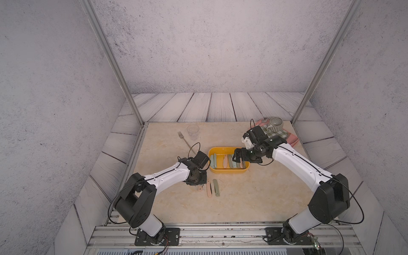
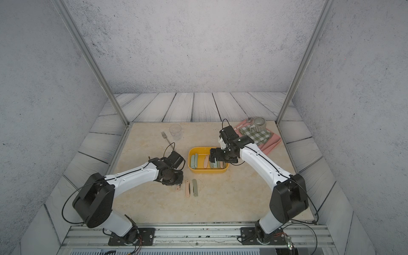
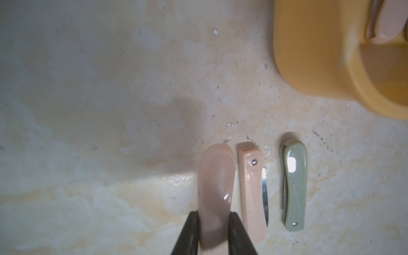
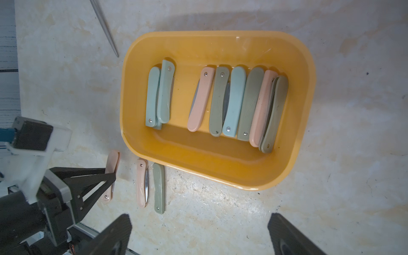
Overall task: Take the fruit knife out of the storage box
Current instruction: Place the fruit knife at the center of the board.
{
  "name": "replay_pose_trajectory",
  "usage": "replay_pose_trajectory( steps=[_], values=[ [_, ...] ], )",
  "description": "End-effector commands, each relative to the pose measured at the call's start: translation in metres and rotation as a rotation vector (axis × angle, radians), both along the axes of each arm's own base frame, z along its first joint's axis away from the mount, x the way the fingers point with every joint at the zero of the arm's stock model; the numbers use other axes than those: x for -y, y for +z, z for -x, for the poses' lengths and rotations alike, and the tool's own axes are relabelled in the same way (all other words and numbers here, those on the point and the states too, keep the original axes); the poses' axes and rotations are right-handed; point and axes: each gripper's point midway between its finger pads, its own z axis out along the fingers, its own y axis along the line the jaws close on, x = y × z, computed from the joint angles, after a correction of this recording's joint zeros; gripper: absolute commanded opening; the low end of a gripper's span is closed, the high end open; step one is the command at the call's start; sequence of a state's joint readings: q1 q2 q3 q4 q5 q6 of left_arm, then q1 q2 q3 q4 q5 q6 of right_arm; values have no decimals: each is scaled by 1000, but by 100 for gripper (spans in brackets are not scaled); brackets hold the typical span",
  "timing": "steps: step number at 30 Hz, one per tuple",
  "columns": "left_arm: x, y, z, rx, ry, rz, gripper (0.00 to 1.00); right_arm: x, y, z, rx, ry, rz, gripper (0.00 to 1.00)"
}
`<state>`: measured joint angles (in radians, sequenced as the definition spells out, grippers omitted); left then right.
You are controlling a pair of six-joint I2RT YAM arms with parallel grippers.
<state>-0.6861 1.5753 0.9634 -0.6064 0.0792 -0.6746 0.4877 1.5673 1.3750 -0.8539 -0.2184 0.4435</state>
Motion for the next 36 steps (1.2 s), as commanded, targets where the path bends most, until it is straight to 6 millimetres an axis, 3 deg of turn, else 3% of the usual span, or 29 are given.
replay_pose_trajectory(
  steps=[1,6,13,24,30,36],
  values=[
    [4,-10,2,-13,-4,-1,8,-2,-8,2,-25,2,-2,99],
    [1,-29,10,-58,-2,-25,8,-3,-10,3,-32,5,-3,99],
    [-1,-36,14,-75,-13,-45,10,-4,-13,2,-37,6,1,99],
    [-4,-38,16,-87,-25,-66,27,-5,-14,-1,-37,5,4,99],
    [-6,-33,16,-74,-20,-70,39,-5,-15,-1,-36,6,6,99],
    [-2,-12,5,-6,-16,-43,49,-6,-16,-4,-34,3,9,99]
  ],
)
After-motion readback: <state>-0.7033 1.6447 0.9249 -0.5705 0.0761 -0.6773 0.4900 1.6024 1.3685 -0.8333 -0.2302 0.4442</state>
